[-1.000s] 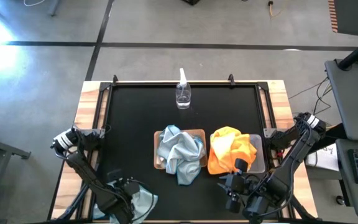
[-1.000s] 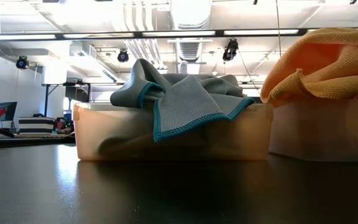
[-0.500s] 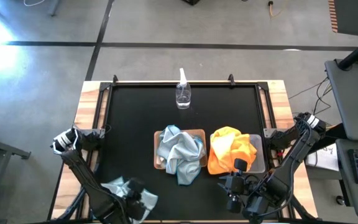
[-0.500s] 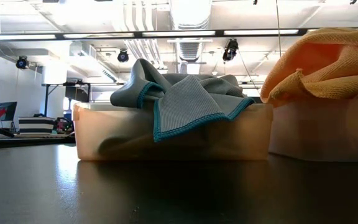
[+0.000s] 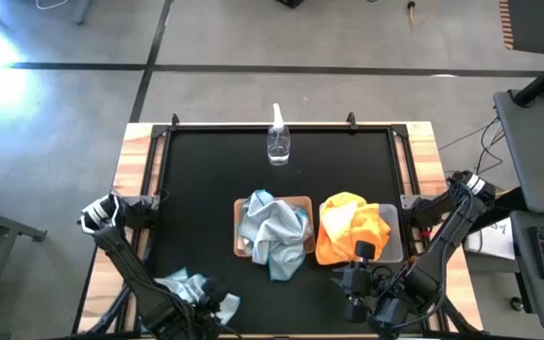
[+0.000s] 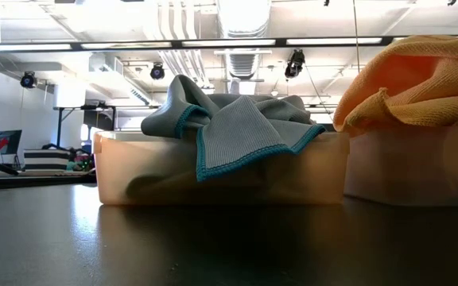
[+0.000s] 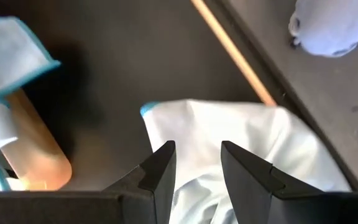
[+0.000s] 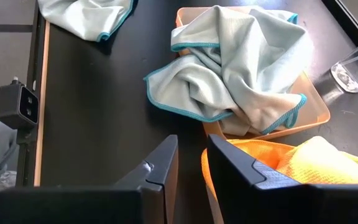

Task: Sort microfiber towel by color & place in baskets
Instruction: Put the blue towel into the orange bin

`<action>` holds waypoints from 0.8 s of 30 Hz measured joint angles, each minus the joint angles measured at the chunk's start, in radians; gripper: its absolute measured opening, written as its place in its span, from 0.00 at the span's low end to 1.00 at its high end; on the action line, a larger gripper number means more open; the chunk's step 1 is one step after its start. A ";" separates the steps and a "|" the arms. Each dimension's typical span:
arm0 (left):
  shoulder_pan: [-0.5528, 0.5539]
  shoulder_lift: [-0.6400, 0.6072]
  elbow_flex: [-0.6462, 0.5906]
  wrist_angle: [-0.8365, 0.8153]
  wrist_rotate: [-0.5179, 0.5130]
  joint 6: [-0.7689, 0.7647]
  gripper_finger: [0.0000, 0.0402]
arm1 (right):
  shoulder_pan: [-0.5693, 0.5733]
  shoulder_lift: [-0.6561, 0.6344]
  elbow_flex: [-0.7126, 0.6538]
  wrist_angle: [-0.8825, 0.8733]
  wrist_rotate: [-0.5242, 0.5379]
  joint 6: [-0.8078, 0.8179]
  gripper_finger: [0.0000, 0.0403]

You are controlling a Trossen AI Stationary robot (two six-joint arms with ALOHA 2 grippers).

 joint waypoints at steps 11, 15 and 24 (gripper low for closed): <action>-0.015 0.000 -0.180 0.186 0.019 -0.107 0.28 | 0.000 0.000 0.000 0.000 0.000 -0.014 0.21; -0.017 0.000 -0.237 0.249 0.018 -0.108 0.28 | 0.000 0.000 0.000 0.000 0.000 -0.014 0.21; -0.021 0.000 -0.369 0.459 0.018 -0.162 0.28 | 0.000 0.000 0.000 0.000 0.000 -0.014 0.19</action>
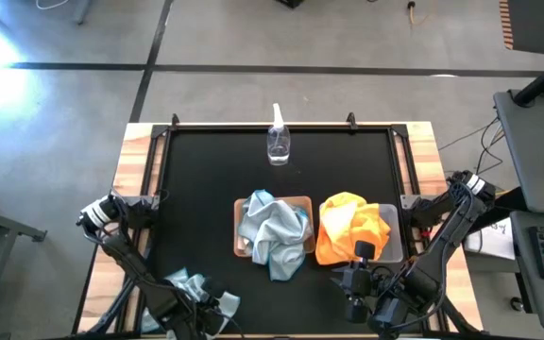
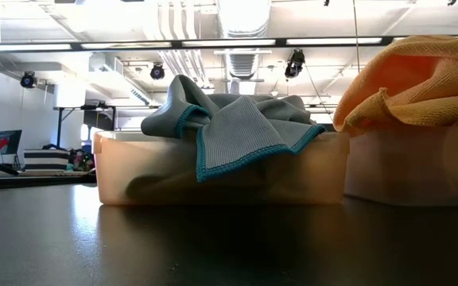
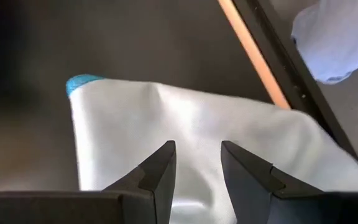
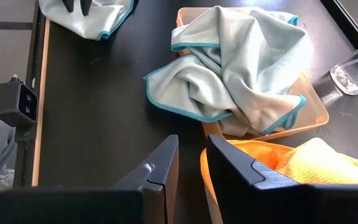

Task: Sort microfiber towel by color & place in baskets
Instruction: Put the blue towel into the orange bin

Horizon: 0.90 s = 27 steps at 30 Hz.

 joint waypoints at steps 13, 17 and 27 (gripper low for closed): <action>-0.002 -0.001 -0.081 0.101 -0.001 -0.023 0.28 | 0.000 0.000 0.000 0.000 0.000 0.008 0.19; -0.003 -0.003 -0.096 0.122 -0.008 -0.022 0.28 | 0.000 0.000 0.000 0.000 0.000 0.008 0.18; -0.003 -0.003 -0.100 0.124 -0.010 0.038 0.19 | 0.000 0.000 0.000 0.000 0.000 0.010 0.20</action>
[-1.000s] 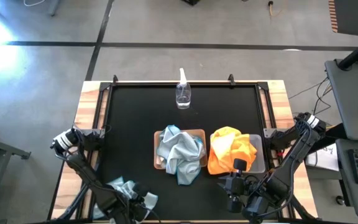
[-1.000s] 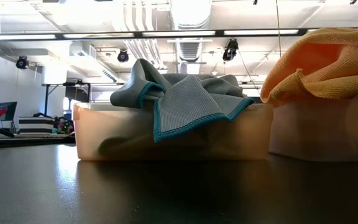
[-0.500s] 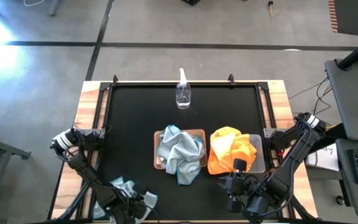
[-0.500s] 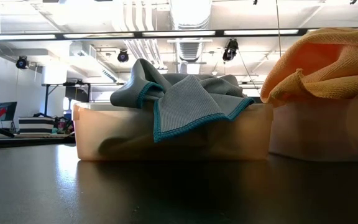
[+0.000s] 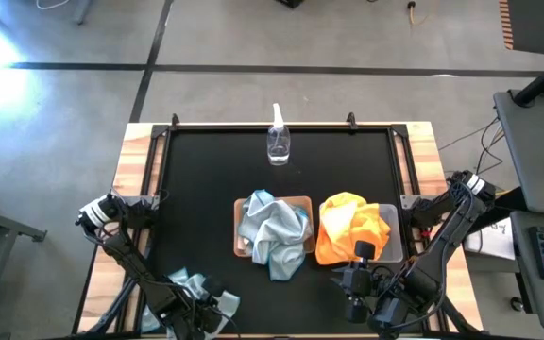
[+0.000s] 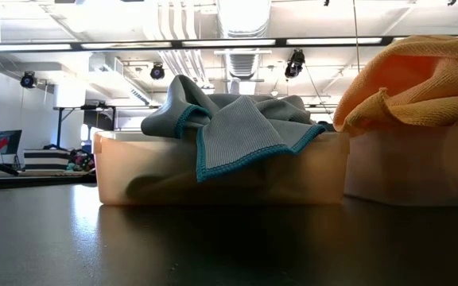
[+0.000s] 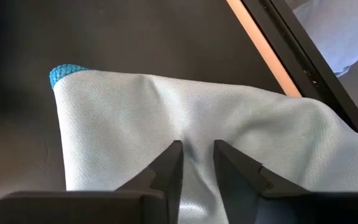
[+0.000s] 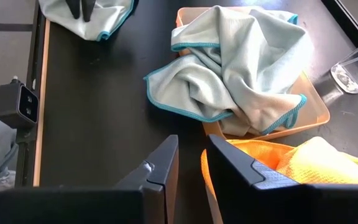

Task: Sort microfiber towel by color & place in baskets
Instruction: Put the blue towel into the orange bin

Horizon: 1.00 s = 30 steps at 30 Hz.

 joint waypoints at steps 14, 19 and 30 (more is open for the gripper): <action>0.000 0.002 -0.001 -0.001 0.001 -0.001 0.00 | 0.000 0.000 0.000 0.000 0.000 0.000 0.18; 0.001 0.005 0.038 -0.047 0.004 0.005 0.00 | 0.000 0.000 0.000 0.001 0.000 0.000 0.19; -0.001 0.006 0.394 -0.544 -0.085 0.001 0.00 | 0.000 0.000 0.000 0.001 0.000 0.000 0.17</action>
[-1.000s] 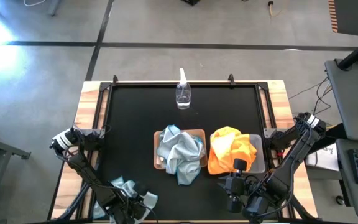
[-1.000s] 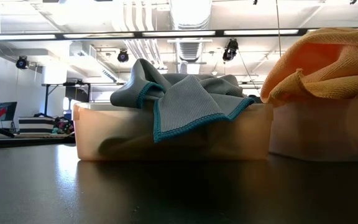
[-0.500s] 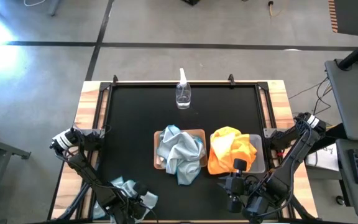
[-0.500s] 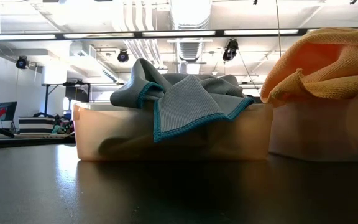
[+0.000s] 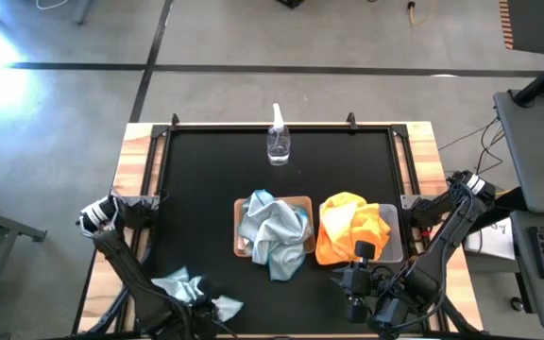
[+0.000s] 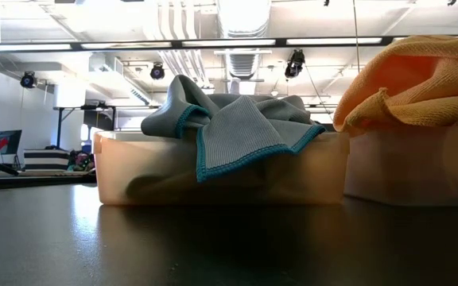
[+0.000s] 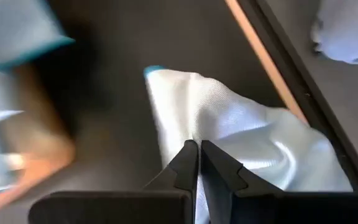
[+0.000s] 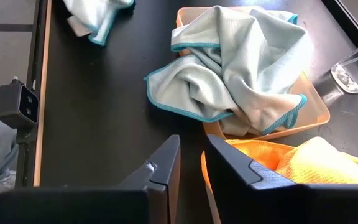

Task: Sort microfiber towel by color & place in baskets
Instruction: Put the blue towel into the orange bin

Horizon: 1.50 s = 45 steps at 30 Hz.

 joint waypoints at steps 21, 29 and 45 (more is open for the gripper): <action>0.029 -0.001 0.506 -0.573 -0.785 -0.042 0.00 | 0.000 0.000 0.000 0.000 0.000 0.000 0.18; 0.069 -0.002 0.640 -0.613 -0.866 -0.026 0.00 | 0.000 0.000 0.000 0.000 0.000 0.000 0.18; 0.184 -0.004 0.872 -0.624 -1.107 0.138 0.00 | 0.000 0.000 0.000 0.000 0.000 -0.002 0.18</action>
